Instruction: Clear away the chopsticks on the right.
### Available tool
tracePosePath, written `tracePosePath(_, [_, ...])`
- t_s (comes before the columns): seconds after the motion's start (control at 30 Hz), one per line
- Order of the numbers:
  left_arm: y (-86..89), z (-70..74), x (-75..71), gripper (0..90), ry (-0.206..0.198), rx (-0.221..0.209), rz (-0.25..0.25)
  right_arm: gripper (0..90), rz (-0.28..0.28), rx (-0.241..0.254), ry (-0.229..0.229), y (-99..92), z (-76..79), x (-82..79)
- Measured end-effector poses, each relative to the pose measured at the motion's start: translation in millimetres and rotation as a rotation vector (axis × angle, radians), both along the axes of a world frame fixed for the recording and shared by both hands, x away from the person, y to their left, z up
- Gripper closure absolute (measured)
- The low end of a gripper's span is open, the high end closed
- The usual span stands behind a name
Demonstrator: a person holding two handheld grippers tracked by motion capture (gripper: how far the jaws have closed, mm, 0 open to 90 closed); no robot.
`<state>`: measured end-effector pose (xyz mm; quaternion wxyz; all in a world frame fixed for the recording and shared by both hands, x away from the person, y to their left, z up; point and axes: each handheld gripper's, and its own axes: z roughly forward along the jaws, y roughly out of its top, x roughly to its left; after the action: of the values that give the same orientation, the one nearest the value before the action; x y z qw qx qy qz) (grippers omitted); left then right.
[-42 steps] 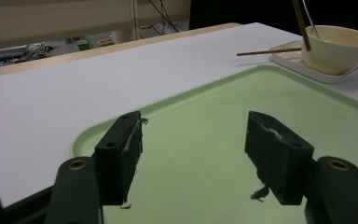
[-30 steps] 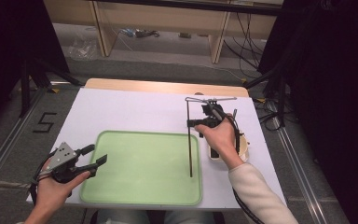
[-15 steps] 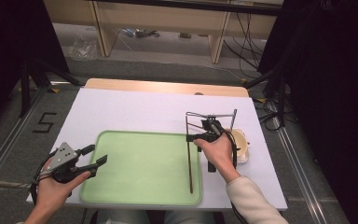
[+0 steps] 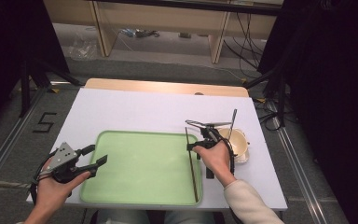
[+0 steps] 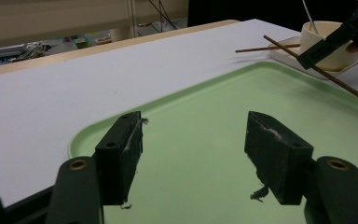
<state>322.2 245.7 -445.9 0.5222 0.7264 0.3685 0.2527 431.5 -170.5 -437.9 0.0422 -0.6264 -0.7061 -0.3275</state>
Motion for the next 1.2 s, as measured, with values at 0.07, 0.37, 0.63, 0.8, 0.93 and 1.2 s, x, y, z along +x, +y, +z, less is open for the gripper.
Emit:
tracePosePath(0.07, [0.0,0.0,-0.2,36.7,0.001,-0.001,0.000,86.8,-0.006,-0.005,-0.005,-0.4,-1.4,0.1])
tracePosePath(0.37, [0.1,0.1,0.1,36.7,-0.001,-0.002,-0.001,85.2,0.005,-0.074,0.001,-1.6,-11.6,5.1])
tracePosePath(0.63, [0.3,0.1,0.4,36.7,-0.002,0.000,-0.004,84.4,-0.007,-0.095,-0.004,-1.5,-19.0,9.7])
tracePosePath(0.8, [0.4,0.0,0.7,36.8,-0.003,0.000,-0.006,84.1,-0.006,-0.099,0.045,-0.2,-17.6,9.9])
tracePosePath(0.93, [0.6,0.1,0.8,36.8,-0.004,0.000,-0.006,83.4,-0.003,-0.128,0.043,-0.8,-18.4,10.1])
tracePosePath(1.2, [0.4,0.1,0.6,36.9,-0.003,-0.001,-0.004,82.3,-0.006,-0.170,0.042,0.6,-20.0,10.2])
